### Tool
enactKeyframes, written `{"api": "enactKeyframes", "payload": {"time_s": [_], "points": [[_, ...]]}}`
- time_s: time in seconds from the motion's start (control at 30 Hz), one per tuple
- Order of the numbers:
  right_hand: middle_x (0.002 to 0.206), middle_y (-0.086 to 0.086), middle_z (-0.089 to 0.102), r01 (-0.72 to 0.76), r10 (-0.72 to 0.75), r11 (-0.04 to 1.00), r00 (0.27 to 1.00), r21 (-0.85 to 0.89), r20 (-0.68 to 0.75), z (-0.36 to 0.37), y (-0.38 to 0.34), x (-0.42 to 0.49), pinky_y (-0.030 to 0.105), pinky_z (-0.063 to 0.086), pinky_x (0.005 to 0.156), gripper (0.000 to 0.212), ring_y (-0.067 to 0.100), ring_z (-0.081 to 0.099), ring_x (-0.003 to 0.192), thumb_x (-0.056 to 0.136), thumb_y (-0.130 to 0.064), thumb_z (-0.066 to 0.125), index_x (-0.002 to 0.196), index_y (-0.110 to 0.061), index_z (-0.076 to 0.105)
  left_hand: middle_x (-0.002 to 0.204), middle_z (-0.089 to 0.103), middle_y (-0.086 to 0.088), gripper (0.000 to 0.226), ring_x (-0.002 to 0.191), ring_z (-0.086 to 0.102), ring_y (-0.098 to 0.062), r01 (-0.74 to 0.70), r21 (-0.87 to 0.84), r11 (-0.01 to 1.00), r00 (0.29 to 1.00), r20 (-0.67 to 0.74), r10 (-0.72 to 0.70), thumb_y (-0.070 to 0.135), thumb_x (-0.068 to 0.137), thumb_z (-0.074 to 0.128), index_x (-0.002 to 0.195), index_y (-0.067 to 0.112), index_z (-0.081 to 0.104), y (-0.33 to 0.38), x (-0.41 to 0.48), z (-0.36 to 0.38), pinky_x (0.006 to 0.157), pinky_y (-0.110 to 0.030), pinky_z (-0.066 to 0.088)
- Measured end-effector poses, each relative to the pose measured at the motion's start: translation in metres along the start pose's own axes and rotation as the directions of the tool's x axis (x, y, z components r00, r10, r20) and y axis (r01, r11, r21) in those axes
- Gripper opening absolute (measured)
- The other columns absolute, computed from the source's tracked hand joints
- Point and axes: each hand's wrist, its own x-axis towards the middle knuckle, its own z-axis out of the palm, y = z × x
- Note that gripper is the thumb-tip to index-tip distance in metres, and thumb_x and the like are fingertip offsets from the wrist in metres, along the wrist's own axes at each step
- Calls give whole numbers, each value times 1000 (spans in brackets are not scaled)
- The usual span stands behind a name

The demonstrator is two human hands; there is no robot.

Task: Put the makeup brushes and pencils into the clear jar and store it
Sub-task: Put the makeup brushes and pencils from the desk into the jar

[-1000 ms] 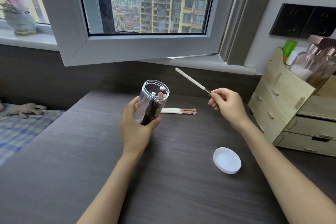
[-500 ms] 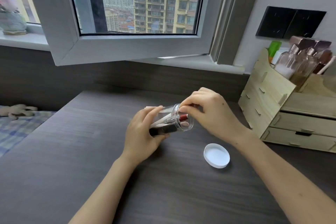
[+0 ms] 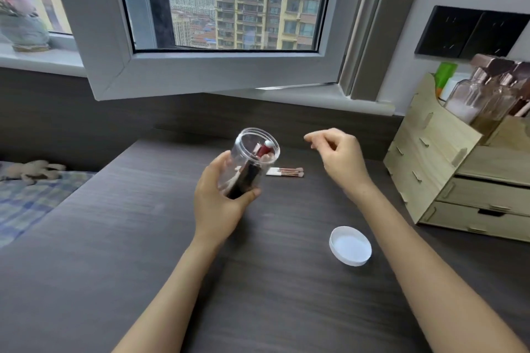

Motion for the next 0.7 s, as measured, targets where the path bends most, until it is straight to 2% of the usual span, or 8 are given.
{"api": "enactKeyframes", "payload": {"time_s": [0.07, 0.13, 0.17, 0.27, 0.33, 0.43, 0.6, 0.7], "points": [[91, 7, 72, -32, 71, 958, 990, -286, 126, 17, 23, 7, 33, 48, 81, 21, 22, 64, 92, 89, -16, 56, 86, -7, 74, 121, 58, 2, 74, 115, 53, -14, 83, -80, 993, 994, -57, -88, 13, 60, 85, 122, 32, 49, -2, 4, -3, 87, -21, 48], [105, 9, 71, 48, 111, 874, 949, -484, 294, 36, 42, 8, 35, 47, 86, 20, 28, 60, 102, 89, -19, 56, 97, -10, 72, 123, 57, 1, 73, 117, 53, -19, 151, -133, 980, 980, -109, -166, 18, 61, 84, 121, 37, 47, -3, 9, -7, 92, -51, 48], [110, 9, 68, 85, 124, 836, 933, -541, 338, 43, 49, 9, 36, 46, 88, 21, 29, 57, 106, 89, -21, 56, 103, -12, 69, 123, 56, 1, 73, 117, 53, -19, 170, -148, 974, 973, -134, -190, 20, 62, 84, 122, 37, 46, -4, 10, -9, 93, -56, 46], [116, 11, 59, 162, 120, 747, 921, -645, 370, 57, 63, 13, 39, 44, 88, 24, 31, 50, 110, 91, -22, 54, 111, -10, 60, 125, 54, 0, 76, 116, 54, -23, 200, -179, 963, 953, -193, -233, 32, 58, 84, 122, 40, 44, -5, 14, -14, 91, -60, 46], [116, 14, 56, 210, 103, 701, 916, -681, 388, 62, 67, 17, 42, 44, 88, 23, 33, 48, 109, 91, -20, 53, 109, -6, 57, 125, 56, -5, 76, 112, 57, -34, 202, -201, 959, 948, -205, -243, 40, 53, 82, 119, 41, 45, -4, 15, -15, 84, -65, 47], [114, 14, 57, 292, 84, 647, 891, -704, 446, 63, 69, 22, 43, 42, 87, 21, 33, 47, 107, 93, -20, 50, 106, -5, 57, 121, 58, -8, 72, 107, 58, -41, 191, -204, 960, 952, -199, -232, 35, 55, 82, 117, 40, 47, -4, 16, -15, 81, -67, 48], [113, 11, 59, 383, 78, 556, 859, -738, 505, 57, 70, 25, 42, 42, 85, 22, 31, 47, 108, 94, -20, 47, 107, -8, 60, 123, 58, -2, 70, 113, 56, -28, 188, -159, 969, 962, -170, -214, 29, 59, 84, 116, 42, 46, -8, 14, -14, 89, -59, 48], [113, 12, 59, 336, 79, 604, 877, -723, 473, 53, 70, 16, 42, 42, 84, 20, 31, 47, 107, 95, -18, 44, 105, -8, 58, 124, 57, 4, 72, 118, 53, -17, 147, -90, 985, 974, -159, -160, 26, 60, 85, 117, 43, 45, -11, 13, -12, 98, -45, 45]]}}
